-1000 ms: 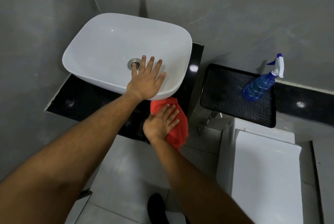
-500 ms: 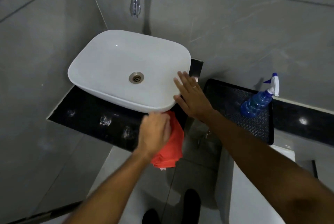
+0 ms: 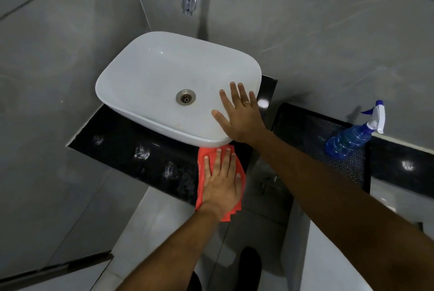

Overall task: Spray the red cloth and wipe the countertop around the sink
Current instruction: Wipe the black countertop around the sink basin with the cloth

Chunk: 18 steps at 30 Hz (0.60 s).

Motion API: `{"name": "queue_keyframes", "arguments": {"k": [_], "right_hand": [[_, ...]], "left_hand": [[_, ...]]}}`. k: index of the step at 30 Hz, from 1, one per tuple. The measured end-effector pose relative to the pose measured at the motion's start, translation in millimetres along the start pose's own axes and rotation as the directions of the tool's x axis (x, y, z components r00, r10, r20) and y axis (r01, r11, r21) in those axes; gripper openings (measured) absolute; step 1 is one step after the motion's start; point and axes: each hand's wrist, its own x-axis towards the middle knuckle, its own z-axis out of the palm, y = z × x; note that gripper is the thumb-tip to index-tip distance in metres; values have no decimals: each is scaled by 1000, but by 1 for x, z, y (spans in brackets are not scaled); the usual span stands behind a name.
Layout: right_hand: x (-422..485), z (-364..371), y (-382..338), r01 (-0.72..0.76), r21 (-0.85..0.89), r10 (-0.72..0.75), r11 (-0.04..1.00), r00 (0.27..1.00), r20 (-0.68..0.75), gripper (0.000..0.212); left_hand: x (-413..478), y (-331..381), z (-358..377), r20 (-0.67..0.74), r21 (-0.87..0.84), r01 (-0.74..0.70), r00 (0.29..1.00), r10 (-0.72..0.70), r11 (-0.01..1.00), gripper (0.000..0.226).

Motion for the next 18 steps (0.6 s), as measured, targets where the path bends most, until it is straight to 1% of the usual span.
{"name": "queue_keyframes", "arguments": {"k": [2,5,7,9,11,13,18], "right_hand": [[-1,1,0,21,-40,-22,999,1000,-9,69],[-5,-1,-2,74,-136,-78,988,997,-24,66],[-4,-4,-3,129,-171,-136,977,990,-28,66],[-2,-6,-9,150,-167,-156,974,987,-24,67],[1,-8,-15,130,-128,-136,983,990,-35,71],[5,-9,-27,153,-82,-156,985,987,-33,73],[18,0,-75,364,-67,-364,929,931,9,70]], "left_hand": [[0,-8,1,3,1,-57,998,57,998,64],[-6,-31,0,-28,0,-178,984,178,984,61],[-10,-49,-3,-56,-13,-219,974,218,976,57],[-13,-71,-7,-71,-3,-218,974,217,976,57],[-15,-90,-10,-73,15,-204,976,205,979,58],[-15,-110,-14,-68,15,-190,979,191,982,58],[-10,-162,-19,-31,56,-170,985,172,984,62]]}}
